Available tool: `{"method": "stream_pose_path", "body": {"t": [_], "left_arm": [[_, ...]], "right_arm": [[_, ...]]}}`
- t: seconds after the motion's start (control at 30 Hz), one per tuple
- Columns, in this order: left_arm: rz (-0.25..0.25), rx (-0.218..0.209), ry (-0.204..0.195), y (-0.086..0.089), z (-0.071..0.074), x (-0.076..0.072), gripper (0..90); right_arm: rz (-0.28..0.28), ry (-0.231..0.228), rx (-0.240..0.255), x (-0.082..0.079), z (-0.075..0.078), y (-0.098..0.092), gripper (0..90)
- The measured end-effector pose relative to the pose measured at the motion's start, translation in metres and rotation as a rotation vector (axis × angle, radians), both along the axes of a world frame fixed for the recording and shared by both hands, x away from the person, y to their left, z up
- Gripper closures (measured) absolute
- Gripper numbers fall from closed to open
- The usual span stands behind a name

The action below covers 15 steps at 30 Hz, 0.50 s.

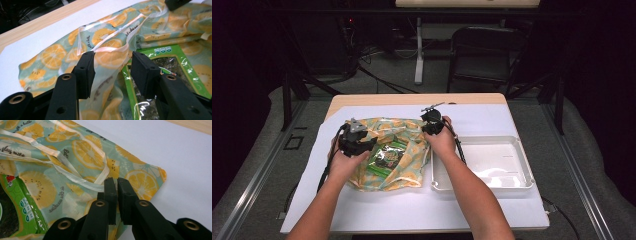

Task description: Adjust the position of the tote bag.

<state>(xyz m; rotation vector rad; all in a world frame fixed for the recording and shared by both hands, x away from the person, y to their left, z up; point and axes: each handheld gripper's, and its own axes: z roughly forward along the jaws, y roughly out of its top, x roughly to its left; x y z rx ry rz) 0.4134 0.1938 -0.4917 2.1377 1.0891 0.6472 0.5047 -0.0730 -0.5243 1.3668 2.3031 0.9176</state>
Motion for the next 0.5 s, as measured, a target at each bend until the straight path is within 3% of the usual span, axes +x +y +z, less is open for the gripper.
{"method": "stream_pose_path", "body": {"t": [0.27, 0.43, 0.5], "left_arm": [[-0.004, 0.057, 0.051, -0.011, -0.018, 0.021, 54.8], [0.012, 0.116, 0.095, -0.014, -0.026, 0.030, 70.3], [0.019, 0.124, 0.105, -0.014, -0.029, 0.033, 72.1]], "right_arm": [[-0.003, -0.006, 0.013, -0.002, 0.002, -0.003, 85.8], [-0.003, -0.010, 0.024, -0.003, 0.004, -0.005, 85.6], [-0.001, -0.008, 0.025, -0.004, 0.004, -0.006, 85.6]]}}
